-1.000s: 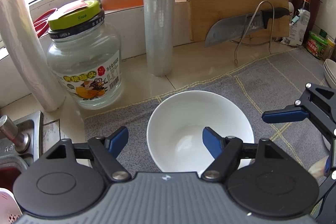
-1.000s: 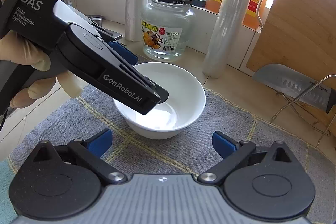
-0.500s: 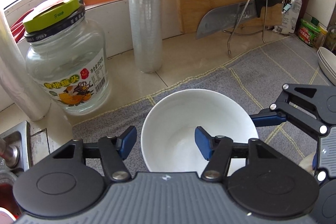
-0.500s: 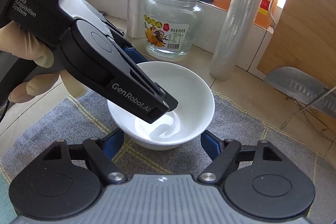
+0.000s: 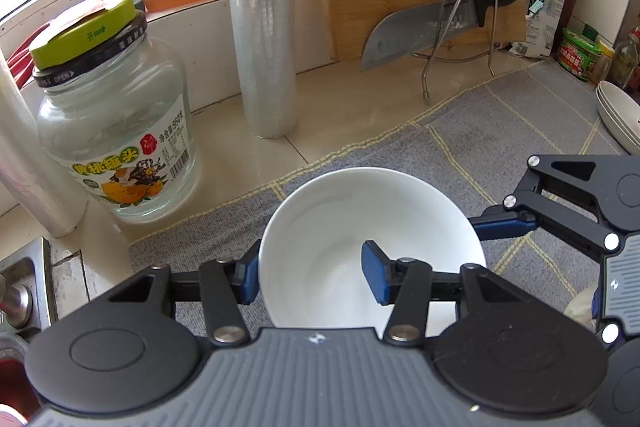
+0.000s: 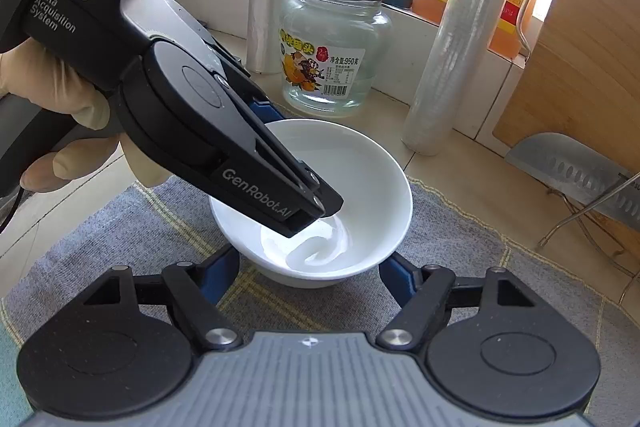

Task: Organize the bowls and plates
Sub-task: 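Move the left tool to the white bowl by the glass jar and grasp its rim, then carry the white bowl with the left tool over the nested bowls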

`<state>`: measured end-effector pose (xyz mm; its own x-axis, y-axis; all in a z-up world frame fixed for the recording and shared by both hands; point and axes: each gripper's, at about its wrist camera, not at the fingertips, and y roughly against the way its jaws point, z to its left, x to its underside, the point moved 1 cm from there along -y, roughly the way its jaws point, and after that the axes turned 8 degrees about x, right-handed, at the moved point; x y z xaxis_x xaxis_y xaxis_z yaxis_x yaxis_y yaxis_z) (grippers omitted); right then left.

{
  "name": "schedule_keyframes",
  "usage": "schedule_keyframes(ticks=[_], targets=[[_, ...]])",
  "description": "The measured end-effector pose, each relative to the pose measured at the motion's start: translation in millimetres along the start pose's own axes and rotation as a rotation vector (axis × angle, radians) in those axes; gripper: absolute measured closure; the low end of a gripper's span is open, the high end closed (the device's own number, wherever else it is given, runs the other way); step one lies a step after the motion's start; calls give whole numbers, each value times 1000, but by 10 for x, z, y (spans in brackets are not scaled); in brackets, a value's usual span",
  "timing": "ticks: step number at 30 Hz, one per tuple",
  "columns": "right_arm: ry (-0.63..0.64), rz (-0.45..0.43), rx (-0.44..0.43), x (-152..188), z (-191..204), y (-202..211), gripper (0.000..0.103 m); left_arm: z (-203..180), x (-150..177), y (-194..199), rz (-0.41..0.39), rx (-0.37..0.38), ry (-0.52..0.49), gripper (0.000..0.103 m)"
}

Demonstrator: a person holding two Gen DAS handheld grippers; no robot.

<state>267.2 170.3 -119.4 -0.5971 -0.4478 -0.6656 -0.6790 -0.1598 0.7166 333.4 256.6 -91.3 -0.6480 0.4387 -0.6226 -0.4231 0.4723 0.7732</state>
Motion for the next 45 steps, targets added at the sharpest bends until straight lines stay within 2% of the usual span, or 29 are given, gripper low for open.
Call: schedule_keyframes(ticks=[18,34,45], targets=[[12,-14,9,-10,-18,396,22,-264,5,287,-38,-4,-39,53],[0,-21,6,257,-162,904,22,-830,22,501,-55,-11,-88,53],[-23,-12,36,510,-366,1293,22,-1315,-39,489,-60,29,-130,53]])
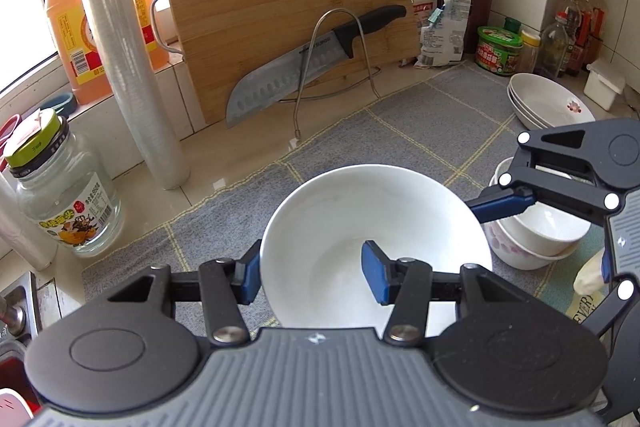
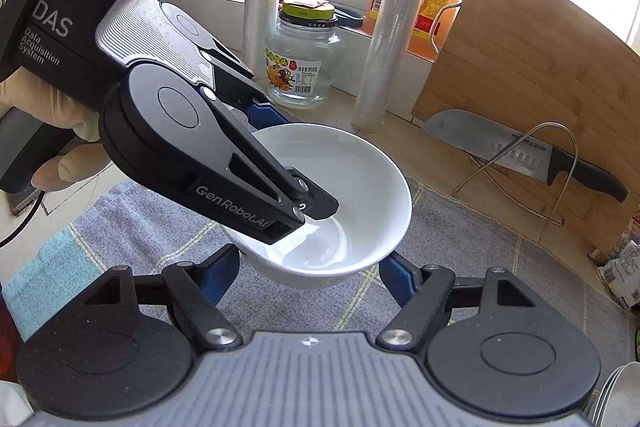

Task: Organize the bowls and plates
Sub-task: 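Carry the white bowl with the left tool over the nested bowls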

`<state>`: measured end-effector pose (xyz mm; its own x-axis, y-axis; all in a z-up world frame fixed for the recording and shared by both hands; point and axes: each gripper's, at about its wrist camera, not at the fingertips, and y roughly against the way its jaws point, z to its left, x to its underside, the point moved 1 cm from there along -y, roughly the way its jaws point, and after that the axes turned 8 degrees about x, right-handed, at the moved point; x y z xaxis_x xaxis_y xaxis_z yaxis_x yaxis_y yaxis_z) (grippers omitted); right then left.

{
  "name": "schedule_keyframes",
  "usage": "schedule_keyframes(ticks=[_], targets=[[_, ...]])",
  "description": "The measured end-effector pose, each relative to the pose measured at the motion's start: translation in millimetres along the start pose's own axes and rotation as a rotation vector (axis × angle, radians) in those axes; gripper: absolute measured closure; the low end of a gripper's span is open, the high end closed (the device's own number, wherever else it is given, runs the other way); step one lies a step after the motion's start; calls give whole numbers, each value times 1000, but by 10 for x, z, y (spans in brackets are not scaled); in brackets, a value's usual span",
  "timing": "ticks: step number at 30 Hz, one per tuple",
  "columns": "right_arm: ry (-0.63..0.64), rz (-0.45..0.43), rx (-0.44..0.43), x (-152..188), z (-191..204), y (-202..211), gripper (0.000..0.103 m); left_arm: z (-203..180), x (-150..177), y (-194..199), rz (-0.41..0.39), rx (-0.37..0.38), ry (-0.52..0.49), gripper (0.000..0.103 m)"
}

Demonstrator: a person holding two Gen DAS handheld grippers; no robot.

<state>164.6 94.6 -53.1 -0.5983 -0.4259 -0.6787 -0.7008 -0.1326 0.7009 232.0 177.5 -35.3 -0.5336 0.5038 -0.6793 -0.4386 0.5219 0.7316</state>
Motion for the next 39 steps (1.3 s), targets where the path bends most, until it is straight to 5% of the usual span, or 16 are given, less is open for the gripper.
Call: schedule_keyframes(ticks=[39], targets=[[-201,104,218,881,-888,655,22,-1334,-603,-661,24,236,-243,53]])
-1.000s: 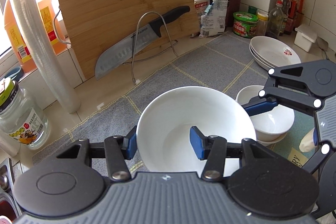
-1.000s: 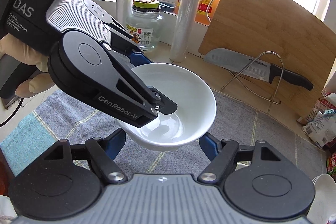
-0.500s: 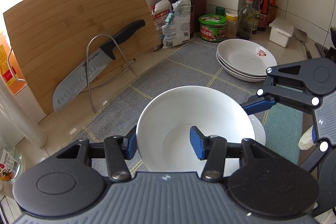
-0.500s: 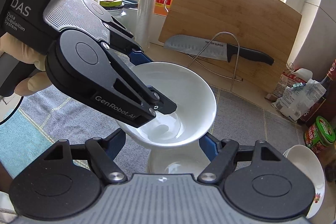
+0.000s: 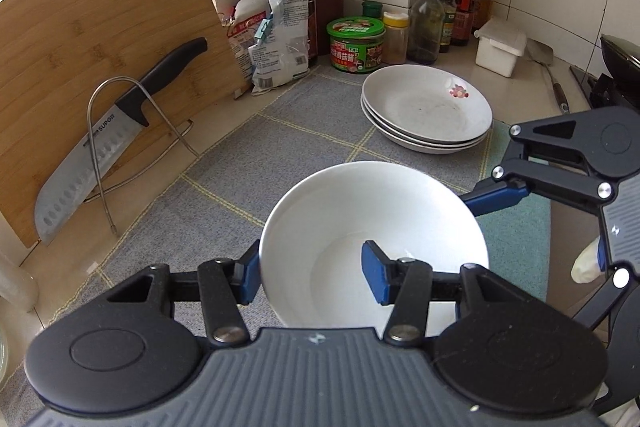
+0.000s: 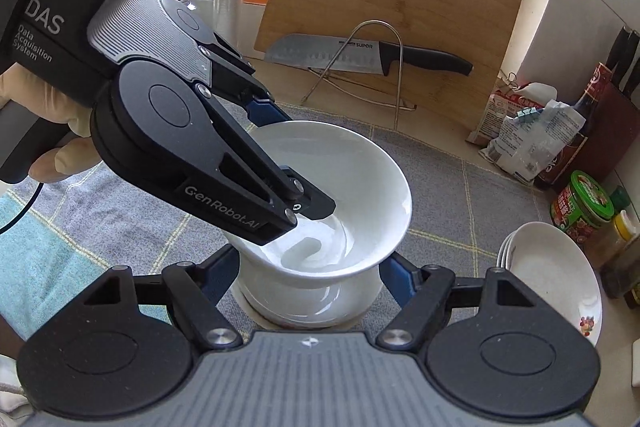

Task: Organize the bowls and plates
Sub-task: 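Carry the white bowl with the left tool over the nested bowls, then lower the held bowl into the nested bowls and open the left tool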

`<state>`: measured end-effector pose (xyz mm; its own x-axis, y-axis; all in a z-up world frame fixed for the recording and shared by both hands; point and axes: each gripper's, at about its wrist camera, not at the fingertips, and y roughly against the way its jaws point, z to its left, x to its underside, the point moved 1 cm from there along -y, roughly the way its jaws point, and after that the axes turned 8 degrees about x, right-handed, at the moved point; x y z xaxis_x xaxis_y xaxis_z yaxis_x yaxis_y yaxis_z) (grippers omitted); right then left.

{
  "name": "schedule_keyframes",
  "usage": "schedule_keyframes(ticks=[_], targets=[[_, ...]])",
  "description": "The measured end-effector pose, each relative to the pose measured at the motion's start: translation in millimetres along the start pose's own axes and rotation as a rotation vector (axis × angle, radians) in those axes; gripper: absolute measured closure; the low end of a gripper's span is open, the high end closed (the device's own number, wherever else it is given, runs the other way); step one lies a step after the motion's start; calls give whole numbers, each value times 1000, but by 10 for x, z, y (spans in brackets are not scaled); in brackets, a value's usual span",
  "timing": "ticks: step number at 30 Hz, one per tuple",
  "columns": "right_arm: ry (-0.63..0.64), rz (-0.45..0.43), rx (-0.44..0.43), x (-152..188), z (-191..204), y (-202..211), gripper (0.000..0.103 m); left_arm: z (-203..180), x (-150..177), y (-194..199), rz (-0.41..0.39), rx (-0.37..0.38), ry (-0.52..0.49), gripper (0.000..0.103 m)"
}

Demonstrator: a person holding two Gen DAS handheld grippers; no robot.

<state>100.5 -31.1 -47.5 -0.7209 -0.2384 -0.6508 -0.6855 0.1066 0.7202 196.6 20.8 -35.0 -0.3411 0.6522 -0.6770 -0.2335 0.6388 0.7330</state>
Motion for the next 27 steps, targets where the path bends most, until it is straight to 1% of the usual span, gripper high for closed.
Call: schedule_keyframes(ticks=[7,13,27], targets=[[-22,26,-19,78,-39,-33,22,-38,36,-101,26,19,9,53],[-29,32,-33,85,-66,-63,22,-23,63,-157,38,25,24,53],[-54,39,-59,123,-96,-102,22,-17,65,-215,41,24,37,53]])
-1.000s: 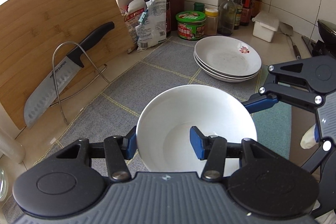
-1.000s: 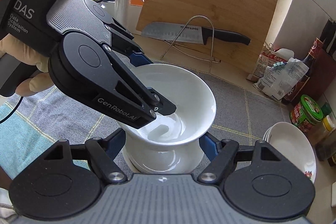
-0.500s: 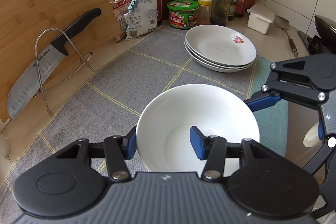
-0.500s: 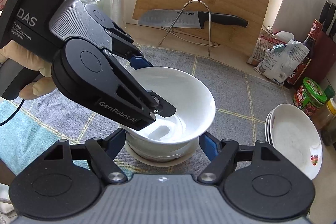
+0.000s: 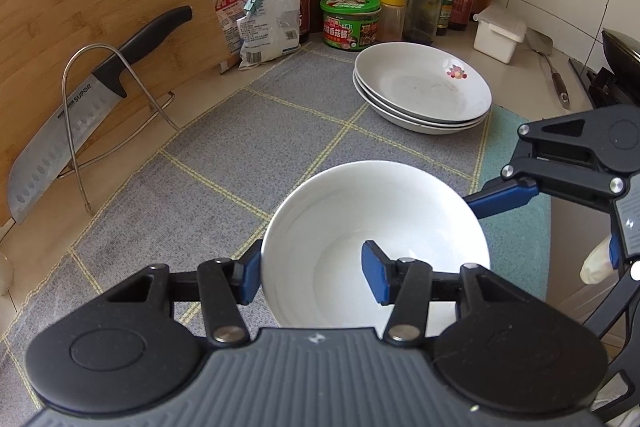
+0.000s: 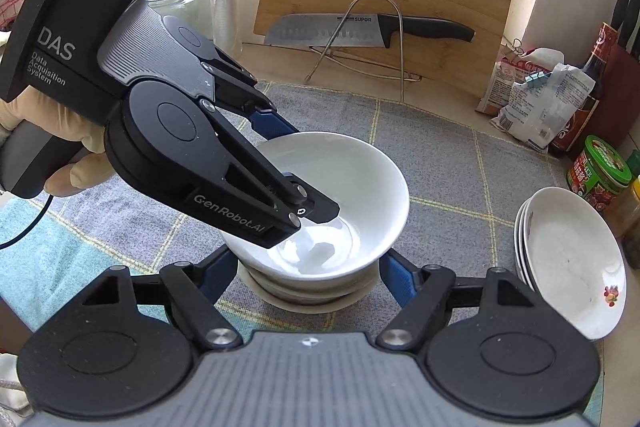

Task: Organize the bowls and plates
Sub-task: 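Lower the held bowl into the nested bowls and open the left tool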

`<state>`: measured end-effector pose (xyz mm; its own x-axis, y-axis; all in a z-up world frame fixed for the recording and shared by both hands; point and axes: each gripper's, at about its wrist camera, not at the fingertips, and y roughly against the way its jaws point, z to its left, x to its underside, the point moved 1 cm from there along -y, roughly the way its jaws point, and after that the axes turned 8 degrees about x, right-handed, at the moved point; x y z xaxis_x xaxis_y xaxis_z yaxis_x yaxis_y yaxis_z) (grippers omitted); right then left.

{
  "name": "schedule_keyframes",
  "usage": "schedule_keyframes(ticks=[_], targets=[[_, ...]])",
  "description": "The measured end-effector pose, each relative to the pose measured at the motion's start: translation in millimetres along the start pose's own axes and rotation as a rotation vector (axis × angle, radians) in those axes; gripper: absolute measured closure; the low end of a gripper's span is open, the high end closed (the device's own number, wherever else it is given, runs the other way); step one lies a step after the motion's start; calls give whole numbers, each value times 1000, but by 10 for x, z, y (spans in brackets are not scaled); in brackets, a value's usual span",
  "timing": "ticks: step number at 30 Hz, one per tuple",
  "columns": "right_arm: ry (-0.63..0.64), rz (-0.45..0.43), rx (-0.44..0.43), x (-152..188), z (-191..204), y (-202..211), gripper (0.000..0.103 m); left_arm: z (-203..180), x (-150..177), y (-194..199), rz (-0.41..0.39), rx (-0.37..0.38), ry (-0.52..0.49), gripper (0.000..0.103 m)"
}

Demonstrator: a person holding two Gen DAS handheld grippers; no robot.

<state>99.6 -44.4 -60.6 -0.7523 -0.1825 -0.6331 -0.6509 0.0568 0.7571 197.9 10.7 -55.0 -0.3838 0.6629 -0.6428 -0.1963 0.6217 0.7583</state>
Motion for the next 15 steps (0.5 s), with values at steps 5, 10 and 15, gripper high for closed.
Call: schedule_keyframes(ticks=[5,10,15], targets=[[10,-26,11,-5,13,24,9,6,-9,12,-17,3,3,50],[23,-54,2,-4,56,82,6,9,-27,72,-37,-14,5,46],[1,-28,-40,90,54,83,6,27,-6,217,-82,-38,21,25]])
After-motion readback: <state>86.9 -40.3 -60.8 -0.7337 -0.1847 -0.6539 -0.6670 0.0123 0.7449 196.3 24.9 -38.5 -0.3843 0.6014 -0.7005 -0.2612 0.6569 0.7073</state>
